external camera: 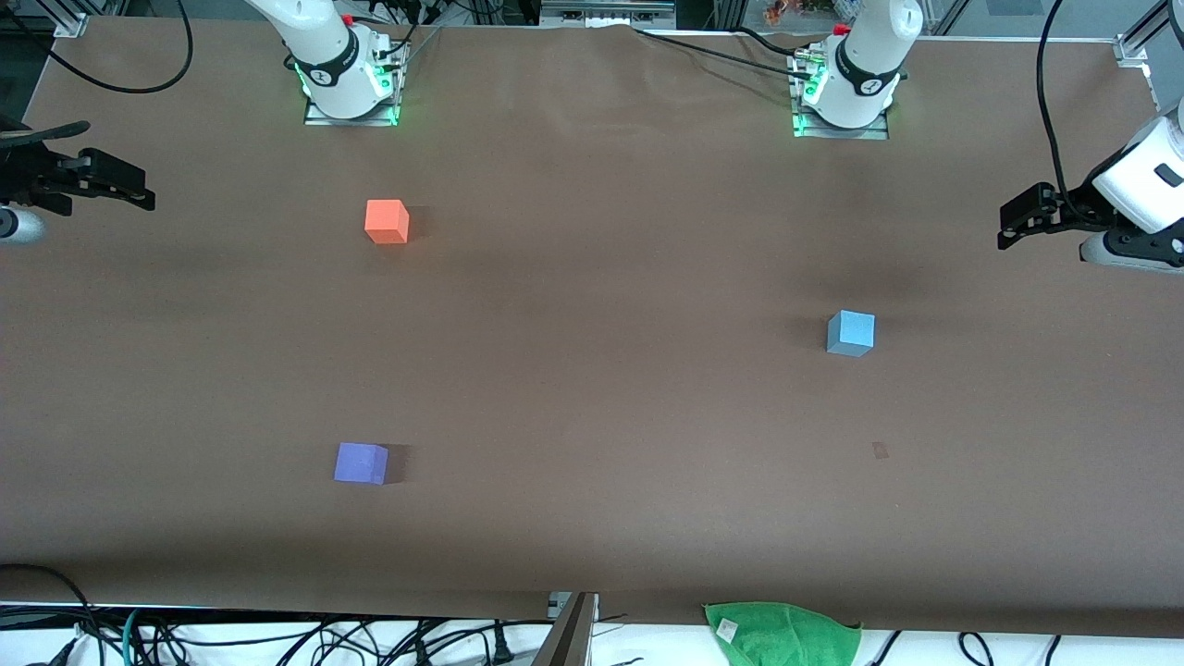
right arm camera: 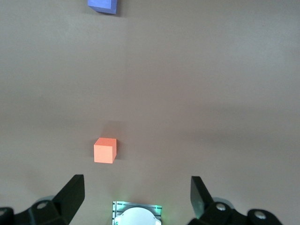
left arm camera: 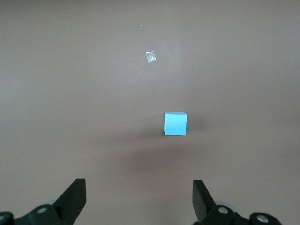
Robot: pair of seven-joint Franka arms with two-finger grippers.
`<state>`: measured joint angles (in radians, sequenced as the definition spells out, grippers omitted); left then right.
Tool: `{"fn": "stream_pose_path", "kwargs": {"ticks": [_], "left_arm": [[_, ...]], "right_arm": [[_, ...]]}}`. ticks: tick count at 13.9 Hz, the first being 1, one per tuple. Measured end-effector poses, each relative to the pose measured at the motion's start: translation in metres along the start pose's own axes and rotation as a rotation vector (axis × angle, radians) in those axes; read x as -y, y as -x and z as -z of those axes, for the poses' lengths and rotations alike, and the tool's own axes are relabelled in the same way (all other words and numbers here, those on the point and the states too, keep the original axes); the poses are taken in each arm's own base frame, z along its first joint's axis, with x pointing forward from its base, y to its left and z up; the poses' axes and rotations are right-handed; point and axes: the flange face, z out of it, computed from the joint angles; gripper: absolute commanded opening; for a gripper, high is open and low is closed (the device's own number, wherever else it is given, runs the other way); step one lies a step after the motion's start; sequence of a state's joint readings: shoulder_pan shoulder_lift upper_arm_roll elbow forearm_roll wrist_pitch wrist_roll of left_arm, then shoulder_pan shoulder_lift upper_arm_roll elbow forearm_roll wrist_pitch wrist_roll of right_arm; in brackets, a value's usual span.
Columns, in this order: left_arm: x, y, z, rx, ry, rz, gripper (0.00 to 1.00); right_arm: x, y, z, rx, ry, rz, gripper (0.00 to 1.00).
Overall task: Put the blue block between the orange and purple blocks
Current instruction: 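Move the left gripper out from its rest pose toward the blue cube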
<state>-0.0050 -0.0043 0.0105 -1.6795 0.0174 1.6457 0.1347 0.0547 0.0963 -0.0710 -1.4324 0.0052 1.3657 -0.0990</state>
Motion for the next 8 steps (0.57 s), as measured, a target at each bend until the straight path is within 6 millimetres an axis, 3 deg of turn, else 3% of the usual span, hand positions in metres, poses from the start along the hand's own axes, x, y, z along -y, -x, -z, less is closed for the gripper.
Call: {"fn": "stream_pose_path", "kwargs": {"ticks": [8], "left_arm": [[-0.0031, -0.0016, -0.0021, 0.004, 0.000, -0.006, 1.00]], "right_arm": [[0.0015, -0.0015, 0.0009, -0.011, 0.003, 0.003, 1.00]]}}
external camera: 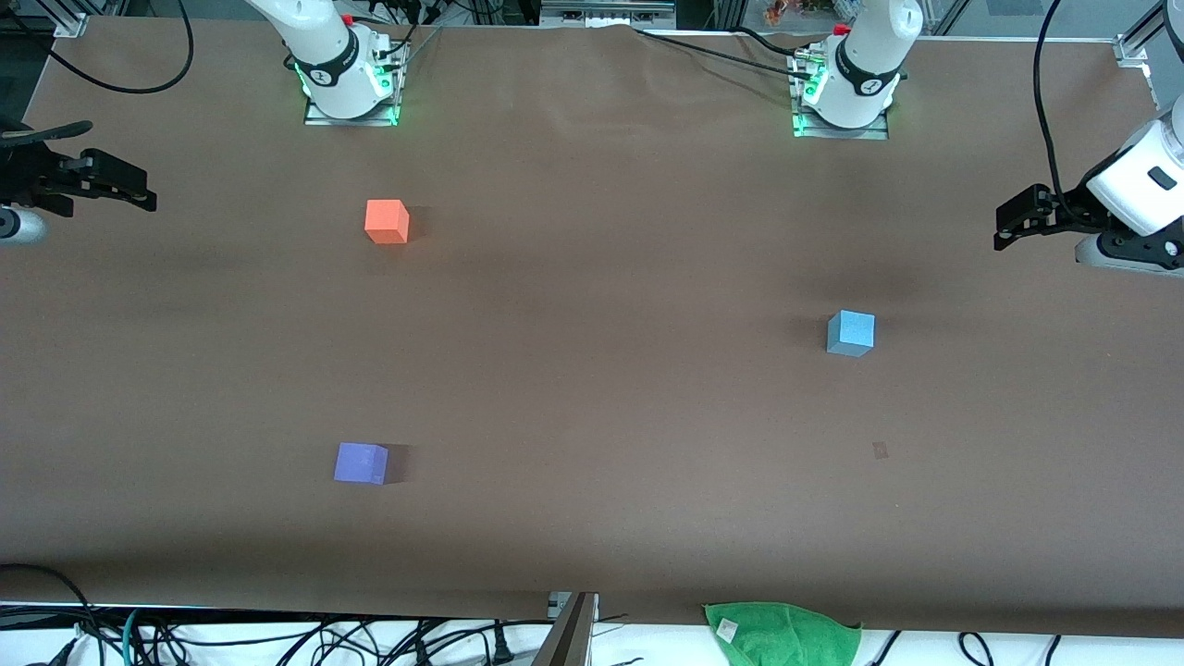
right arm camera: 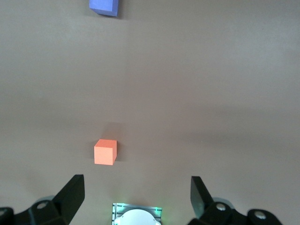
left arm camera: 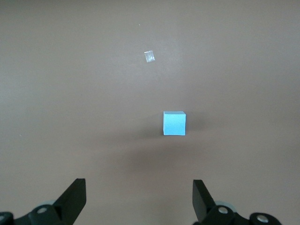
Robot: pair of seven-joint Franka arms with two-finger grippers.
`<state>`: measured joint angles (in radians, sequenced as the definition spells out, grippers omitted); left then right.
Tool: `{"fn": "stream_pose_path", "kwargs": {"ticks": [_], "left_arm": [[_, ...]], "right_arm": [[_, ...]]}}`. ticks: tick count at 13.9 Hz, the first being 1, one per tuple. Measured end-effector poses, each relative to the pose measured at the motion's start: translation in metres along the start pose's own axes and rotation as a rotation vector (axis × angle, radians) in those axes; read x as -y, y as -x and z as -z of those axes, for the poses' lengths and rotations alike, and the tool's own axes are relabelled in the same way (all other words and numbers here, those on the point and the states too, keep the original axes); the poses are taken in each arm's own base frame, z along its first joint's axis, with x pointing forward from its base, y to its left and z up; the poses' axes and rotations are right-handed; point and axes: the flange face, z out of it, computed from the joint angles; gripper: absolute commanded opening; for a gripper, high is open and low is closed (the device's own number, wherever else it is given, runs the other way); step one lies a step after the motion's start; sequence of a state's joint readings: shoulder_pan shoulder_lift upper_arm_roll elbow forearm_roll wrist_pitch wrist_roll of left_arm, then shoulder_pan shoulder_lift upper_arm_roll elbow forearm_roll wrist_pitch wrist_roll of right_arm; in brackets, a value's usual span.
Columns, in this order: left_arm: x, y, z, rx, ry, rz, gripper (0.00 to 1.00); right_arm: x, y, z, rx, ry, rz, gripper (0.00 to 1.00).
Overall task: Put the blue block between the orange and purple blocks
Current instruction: 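Move the left gripper out from its rest pose toward the blue cube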
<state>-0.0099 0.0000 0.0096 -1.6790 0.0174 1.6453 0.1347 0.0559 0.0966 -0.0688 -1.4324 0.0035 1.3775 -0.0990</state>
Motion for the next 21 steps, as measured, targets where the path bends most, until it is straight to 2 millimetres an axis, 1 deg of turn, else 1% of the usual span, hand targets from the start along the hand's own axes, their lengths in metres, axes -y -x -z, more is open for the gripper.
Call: {"fn": "stream_pose_path", "kwargs": {"ticks": [4, 8, 12, 15, 17, 19, 21], "left_arm": [[0.000, -0.003, 0.002, -0.006, -0.001, 0.000, 1.00], [0.004, -0.019, 0.006, -0.023, -0.003, 0.003, 1.00], [0.002, -0.030, -0.006, -0.004, -0.001, -0.004, 1.00], [0.006, -0.034, -0.018, 0.020, 0.002, 0.003, 1.00], [0.011, -0.033, -0.024, 0.044, 0.005, 0.011, 1.00], [0.011, -0.033, -0.027, 0.059, 0.007, 0.012, 1.00], [0.010, -0.024, -0.033, 0.138, 0.019, 0.012, 1.00]], "right_arm": [[-0.002, -0.001, 0.000, -0.003, 0.020, -0.002, 1.00], [-0.002, -0.001, 0.000, -0.002, 0.033, -0.003, 1.00], [-0.002, -0.001, 0.000, -0.002, 0.034, -0.003, 1.00], [-0.002, -0.001, 0.000, -0.003, 0.034, -0.003, 1.00], [-0.003, -0.002, 0.000, -0.006, 0.043, -0.004, 1.00], [-0.004, -0.002, 0.001, -0.011, 0.050, -0.005, 1.00], [-0.004, -0.002, 0.001, -0.011, 0.051, -0.005, 1.00]]}}
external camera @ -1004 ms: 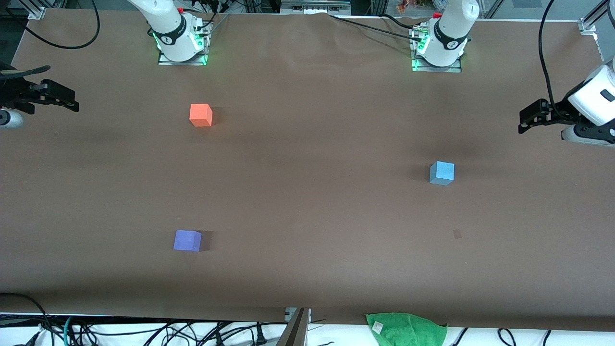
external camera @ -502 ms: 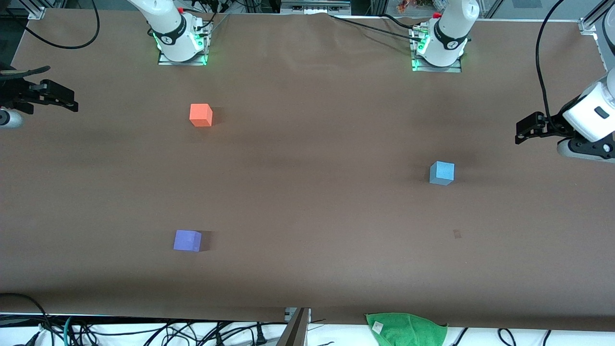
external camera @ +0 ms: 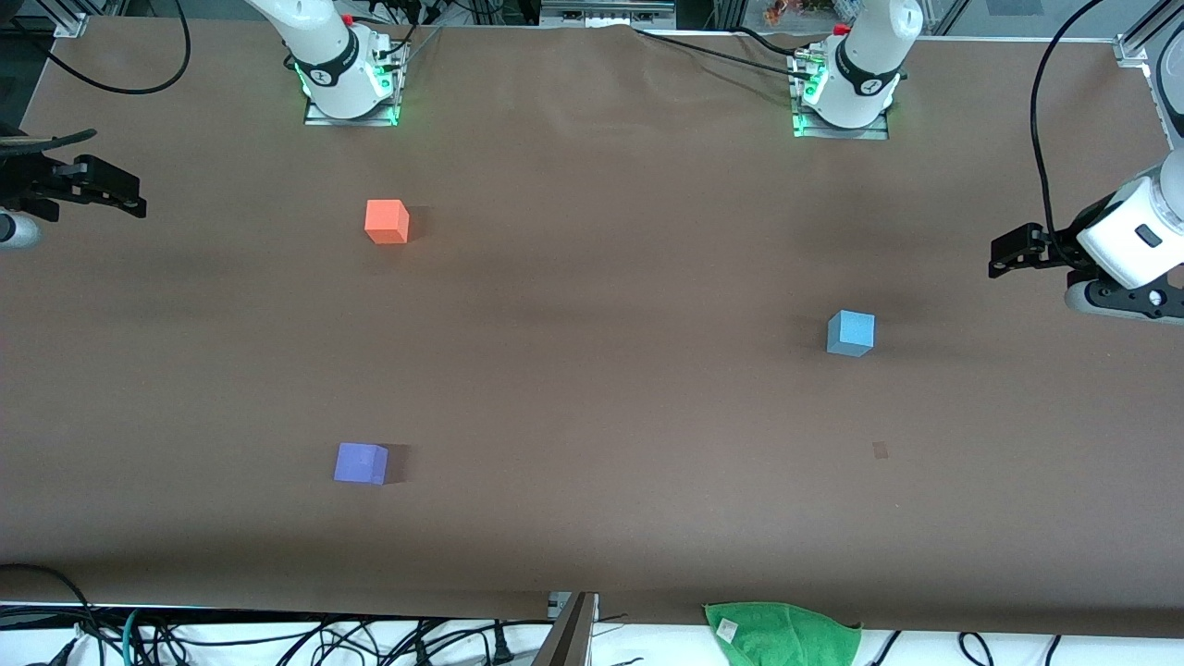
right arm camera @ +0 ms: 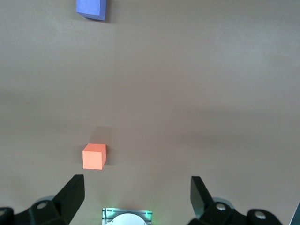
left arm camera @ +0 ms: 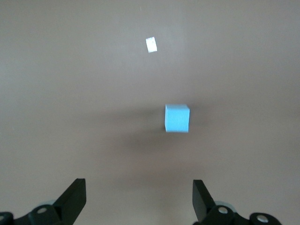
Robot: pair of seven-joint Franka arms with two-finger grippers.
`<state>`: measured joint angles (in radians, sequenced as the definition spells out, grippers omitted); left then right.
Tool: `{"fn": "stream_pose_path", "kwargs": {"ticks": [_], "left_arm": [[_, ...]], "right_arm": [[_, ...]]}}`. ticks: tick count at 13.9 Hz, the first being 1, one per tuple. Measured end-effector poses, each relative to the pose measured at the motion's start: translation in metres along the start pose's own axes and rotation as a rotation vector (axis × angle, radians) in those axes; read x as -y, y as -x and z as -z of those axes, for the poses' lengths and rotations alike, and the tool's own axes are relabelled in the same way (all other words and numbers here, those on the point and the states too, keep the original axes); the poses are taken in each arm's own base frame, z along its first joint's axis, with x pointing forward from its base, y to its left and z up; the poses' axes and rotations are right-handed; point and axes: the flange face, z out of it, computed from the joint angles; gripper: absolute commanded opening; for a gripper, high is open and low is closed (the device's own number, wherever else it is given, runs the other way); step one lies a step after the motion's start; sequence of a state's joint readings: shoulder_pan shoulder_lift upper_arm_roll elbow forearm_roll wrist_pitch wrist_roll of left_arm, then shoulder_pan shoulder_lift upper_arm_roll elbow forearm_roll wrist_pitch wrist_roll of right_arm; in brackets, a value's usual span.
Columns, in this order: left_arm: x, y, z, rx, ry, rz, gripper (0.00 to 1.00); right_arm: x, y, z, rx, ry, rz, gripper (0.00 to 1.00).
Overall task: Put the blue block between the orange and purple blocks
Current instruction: 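Move the left gripper out from its rest pose toward the blue cube, then lower the left gripper over the blue cube and close on it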
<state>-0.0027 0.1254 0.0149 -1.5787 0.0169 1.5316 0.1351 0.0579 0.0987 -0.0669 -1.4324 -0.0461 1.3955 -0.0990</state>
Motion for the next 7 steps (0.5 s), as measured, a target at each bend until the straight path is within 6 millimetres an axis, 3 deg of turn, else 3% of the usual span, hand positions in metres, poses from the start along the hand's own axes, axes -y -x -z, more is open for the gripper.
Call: {"fn": "stream_pose_path", "kwargs": {"ticks": [3, 7], "left_arm": [[-0.002, 0.011, -0.022, 0.164, 0.022, 0.000, 1.00], [-0.008, -0.019, -0.055, 0.153, 0.017, -0.019, 1.00]], "right_arm": [[0.001, 0.000, 0.000, 0.000, 0.001, 0.002, 1.00], [0.002, 0.000, 0.000, 0.000, 0.001, 0.003, 1.00]]}}
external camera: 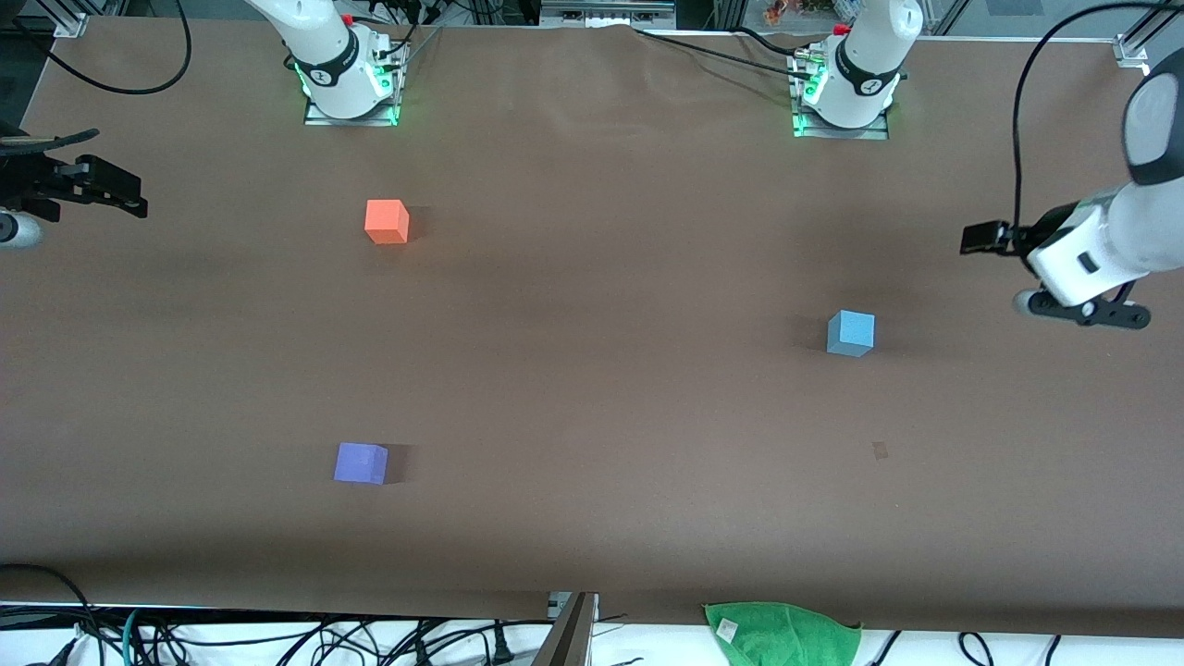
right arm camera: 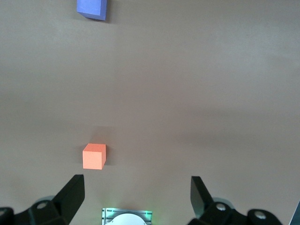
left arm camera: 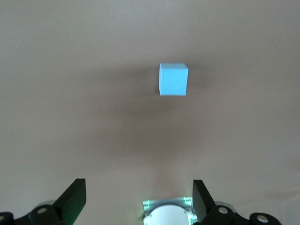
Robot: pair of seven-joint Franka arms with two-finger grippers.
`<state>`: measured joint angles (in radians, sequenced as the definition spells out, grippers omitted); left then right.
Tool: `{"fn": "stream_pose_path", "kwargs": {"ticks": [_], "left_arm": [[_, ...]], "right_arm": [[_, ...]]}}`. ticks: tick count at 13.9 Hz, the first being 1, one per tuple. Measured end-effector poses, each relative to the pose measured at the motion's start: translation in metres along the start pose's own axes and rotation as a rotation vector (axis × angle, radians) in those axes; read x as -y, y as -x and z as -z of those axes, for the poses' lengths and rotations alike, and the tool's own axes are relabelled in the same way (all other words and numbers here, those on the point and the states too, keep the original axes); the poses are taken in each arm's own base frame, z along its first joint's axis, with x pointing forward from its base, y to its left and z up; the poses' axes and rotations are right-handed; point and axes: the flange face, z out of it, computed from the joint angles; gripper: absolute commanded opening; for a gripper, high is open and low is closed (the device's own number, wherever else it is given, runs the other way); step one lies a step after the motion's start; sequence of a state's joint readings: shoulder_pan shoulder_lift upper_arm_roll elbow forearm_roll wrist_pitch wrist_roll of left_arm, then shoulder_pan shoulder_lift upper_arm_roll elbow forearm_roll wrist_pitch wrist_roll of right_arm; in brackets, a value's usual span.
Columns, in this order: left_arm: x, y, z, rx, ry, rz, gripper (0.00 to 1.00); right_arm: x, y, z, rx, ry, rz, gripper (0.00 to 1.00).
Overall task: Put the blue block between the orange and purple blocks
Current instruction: 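Lower the left gripper over the blue cube and close on it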
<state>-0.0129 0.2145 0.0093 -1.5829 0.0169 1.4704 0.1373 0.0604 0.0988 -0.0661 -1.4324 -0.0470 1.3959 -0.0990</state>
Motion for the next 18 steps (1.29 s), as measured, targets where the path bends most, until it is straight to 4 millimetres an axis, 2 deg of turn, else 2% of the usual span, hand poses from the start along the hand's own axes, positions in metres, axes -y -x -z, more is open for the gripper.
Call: {"fn": "stream_pose_path", "kwargs": {"ticks": [3, 6, 10, 12, 18], "left_arm": [[-0.010, -0.042, -0.040, -0.067, -0.015, -0.026, 1.00], [-0.018, -0.070, -0.102, -0.117, -0.023, -0.044, 1.00], [-0.031, -0.075, -0.188, -0.161, -0.030, -0.069, 1.00], [-0.039, -0.072, -0.221, -0.181, -0.030, -0.084, 1.00], [-0.054, -0.077, -0.269, -0.190, -0.024, -0.110, 1.00]], "right_arm": [[0.000, 0.000, 0.000, 0.000, 0.000, 0.000, 1.00], [0.000, 0.000, 0.000, 0.000, 0.000, 0.000, 1.00], [0.000, 0.000, 0.000, 0.000, 0.000, 0.000, 1.00], [0.000, 0.000, 0.000, 0.000, 0.000, 0.000, 1.00], [0.000, 0.000, 0.000, 0.000, 0.000, 0.000, 1.00]]}}
